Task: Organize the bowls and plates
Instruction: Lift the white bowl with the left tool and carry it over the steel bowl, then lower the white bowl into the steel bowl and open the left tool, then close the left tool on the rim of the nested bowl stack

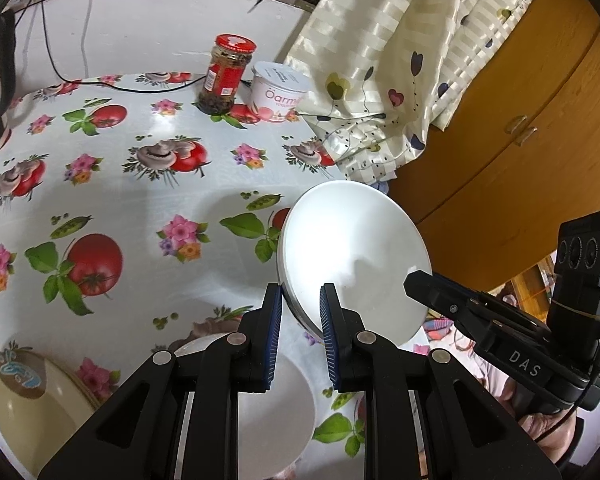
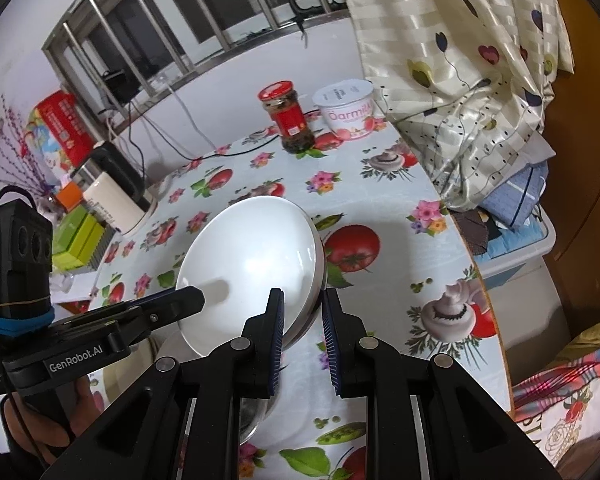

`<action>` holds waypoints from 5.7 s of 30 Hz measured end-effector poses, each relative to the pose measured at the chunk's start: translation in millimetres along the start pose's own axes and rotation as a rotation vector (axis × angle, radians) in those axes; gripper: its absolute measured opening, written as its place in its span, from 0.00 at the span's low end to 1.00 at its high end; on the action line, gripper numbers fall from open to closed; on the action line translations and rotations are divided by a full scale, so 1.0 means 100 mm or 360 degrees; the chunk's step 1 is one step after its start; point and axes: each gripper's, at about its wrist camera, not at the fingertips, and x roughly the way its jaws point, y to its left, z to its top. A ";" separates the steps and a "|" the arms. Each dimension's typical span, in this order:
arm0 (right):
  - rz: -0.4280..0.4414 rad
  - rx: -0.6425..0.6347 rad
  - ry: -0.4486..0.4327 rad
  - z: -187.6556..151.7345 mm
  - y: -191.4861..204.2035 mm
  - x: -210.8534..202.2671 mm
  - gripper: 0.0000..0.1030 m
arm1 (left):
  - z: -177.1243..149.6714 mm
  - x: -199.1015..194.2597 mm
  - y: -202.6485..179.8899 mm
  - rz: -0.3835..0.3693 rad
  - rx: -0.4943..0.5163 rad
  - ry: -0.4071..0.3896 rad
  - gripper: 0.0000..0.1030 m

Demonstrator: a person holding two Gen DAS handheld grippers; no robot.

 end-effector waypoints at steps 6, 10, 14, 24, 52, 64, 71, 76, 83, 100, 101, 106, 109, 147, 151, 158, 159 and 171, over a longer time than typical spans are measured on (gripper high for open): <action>0.0024 -0.0027 0.0012 -0.06 0.14 -0.01 0.18 | -0.08 -0.13 0.08 0.0018 -0.0022 -0.0024 0.20; 0.0038 -0.0042 0.0022 -0.08 0.22 -0.01 0.18 | -0.12 -0.20 0.13 0.0025 -0.0037 -0.0035 0.20; 0.0053 -0.0057 0.0030 -0.10 0.29 0.00 0.18 | -0.16 -0.25 0.17 0.0034 -0.0052 -0.0045 0.20; 0.0087 -0.0086 0.0049 -0.16 0.41 0.01 0.18 | -0.26 -0.37 0.26 0.0058 -0.0083 -0.0058 0.20; 0.0173 -0.0100 0.0205 -0.47 0.61 0.19 0.18 | -0.61 -0.55 0.45 0.0151 -0.0157 -0.0020 0.20; 0.0181 -0.0099 0.0268 -0.55 0.61 0.27 0.18 | -0.70 -0.51 0.50 0.0178 -0.0182 0.0017 0.20; 0.0176 -0.0101 0.0295 -0.57 0.60 0.30 0.18 | -0.73 -0.48 0.51 0.0185 -0.0195 0.0041 0.20; 0.0174 -0.0108 0.0318 -0.60 0.60 0.35 0.20 | -0.75 -0.44 0.54 0.0189 -0.0210 0.0064 0.20; 0.0167 -0.0111 0.0341 -0.62 0.59 0.40 0.20 | -0.77 -0.40 0.56 0.0187 -0.0223 0.0084 0.20; 0.0155 -0.0123 0.0355 -0.63 0.58 0.42 0.21 | -0.79 -0.38 0.58 0.0173 -0.0235 0.0101 0.20; 0.0150 -0.0123 0.0353 -0.63 0.58 0.42 0.21 | -0.80 -0.38 0.58 0.0173 -0.0235 0.0099 0.20; 0.0152 -0.0124 0.0350 -0.64 0.58 0.43 0.24 | -0.80 -0.40 0.57 0.0163 -0.0232 0.0080 0.20; 0.0156 -0.0127 0.0341 -0.63 0.58 0.42 0.24 | -0.79 -0.40 0.59 0.0160 -0.0232 0.0074 0.20; 0.0130 -0.0184 0.0314 -0.58 0.59 0.42 0.17 | -0.74 -0.36 0.63 0.0191 -0.0155 0.0012 0.20; 0.0157 -0.0169 0.0305 -0.57 0.59 0.40 0.18 | -0.75 -0.38 0.65 0.0165 -0.0164 0.0002 0.20; 0.0153 -0.0130 0.0259 -0.49 0.44 0.33 0.18 | -0.72 -0.51 0.73 0.0173 -0.0171 -0.0085 0.20; 0.0152 -0.0124 0.0256 -0.49 0.41 0.32 0.18 | -0.73 -0.53 0.76 0.0172 -0.0180 -0.0093 0.20; 0.0140 -0.0047 0.0305 -0.58 0.16 0.36 0.18 | -0.89 -0.49 1.05 0.0169 -0.0311 -0.0028 0.20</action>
